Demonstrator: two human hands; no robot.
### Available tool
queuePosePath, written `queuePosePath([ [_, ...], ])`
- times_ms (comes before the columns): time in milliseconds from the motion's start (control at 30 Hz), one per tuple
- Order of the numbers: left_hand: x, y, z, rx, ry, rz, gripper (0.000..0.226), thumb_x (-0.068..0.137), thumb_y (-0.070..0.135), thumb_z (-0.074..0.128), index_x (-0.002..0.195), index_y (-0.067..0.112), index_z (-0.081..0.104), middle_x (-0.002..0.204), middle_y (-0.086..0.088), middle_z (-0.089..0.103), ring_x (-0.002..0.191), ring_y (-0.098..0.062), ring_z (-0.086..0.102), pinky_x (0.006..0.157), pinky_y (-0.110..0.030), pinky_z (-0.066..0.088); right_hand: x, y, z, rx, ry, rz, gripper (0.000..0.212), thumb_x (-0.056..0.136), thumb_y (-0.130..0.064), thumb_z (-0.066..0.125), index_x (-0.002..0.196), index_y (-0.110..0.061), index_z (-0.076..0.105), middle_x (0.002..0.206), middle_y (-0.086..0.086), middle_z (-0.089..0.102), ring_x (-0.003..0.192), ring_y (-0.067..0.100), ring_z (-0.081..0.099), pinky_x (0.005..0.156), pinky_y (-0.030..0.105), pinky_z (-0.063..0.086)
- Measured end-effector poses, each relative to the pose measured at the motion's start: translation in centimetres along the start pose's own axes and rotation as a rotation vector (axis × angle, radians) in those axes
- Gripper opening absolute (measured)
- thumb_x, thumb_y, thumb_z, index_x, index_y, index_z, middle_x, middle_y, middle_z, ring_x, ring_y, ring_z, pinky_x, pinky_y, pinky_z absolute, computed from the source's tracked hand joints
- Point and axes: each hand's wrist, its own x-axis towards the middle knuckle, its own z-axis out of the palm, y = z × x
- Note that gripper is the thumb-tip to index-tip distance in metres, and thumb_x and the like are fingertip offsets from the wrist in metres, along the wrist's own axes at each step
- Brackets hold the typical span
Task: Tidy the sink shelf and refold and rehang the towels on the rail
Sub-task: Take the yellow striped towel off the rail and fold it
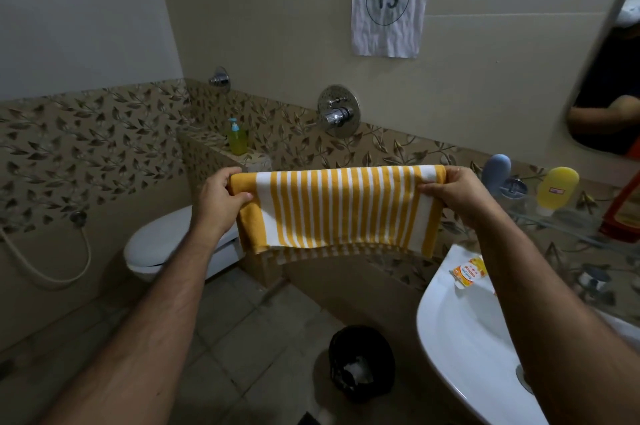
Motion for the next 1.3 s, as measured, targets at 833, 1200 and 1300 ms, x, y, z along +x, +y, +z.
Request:
queuePosePath([
  [833, -7.0, 3.1, 9.7, -0.337, -0.204, 0.092, 0.05, 0.087, 0.05, 0.062, 0.126, 0.019, 0.06, 0.122, -0.004, 0.063, 0.112, -0.017, 0.061, 0.082, -0.02, 0.052, 0.0, -4.7, 8.3, 0.087, 0.031, -0.04, 0.055, 0.082, -0.013, 0.074, 0.124, -0.031, 0.043, 0.122, 0.002, 0.057, 0.104, 0.022, 0.063, 0.087, 0.044, 0.058],
  [1200, -12.0, 4.9, 13.0, -0.238, -0.58, 0.266, 0.149, 0.045, 0.052, 0.092, 0.145, 0.052, -0.019, 0.162, 0.013, 0.015, 0.149, -0.012, 0.016, 0.119, -0.047, 0.025, 0.0, -3.1, 9.0, 0.154, 0.064, 0.283, 0.042, 0.079, -0.002, 0.073, 0.11, -0.014, 0.049, 0.106, 0.012, 0.057, 0.093, 0.027, 0.064, 0.08, 0.048, 0.059],
  [1300, -12.5, 5.1, 13.6, -0.081, -0.484, 0.342, 0.147, 0.052, 0.058, 0.086, 0.149, 0.037, -0.022, 0.164, 0.01, 0.0, 0.15, -0.011, 0.006, 0.121, -0.035, 0.014, 0.1, -2.8, 8.8, 0.226, 0.098, 0.288, 0.022, 0.079, 0.006, 0.067, 0.09, -0.01, 0.056, 0.1, 0.017, 0.061, 0.09, 0.03, 0.065, 0.08, 0.052, 0.059],
])
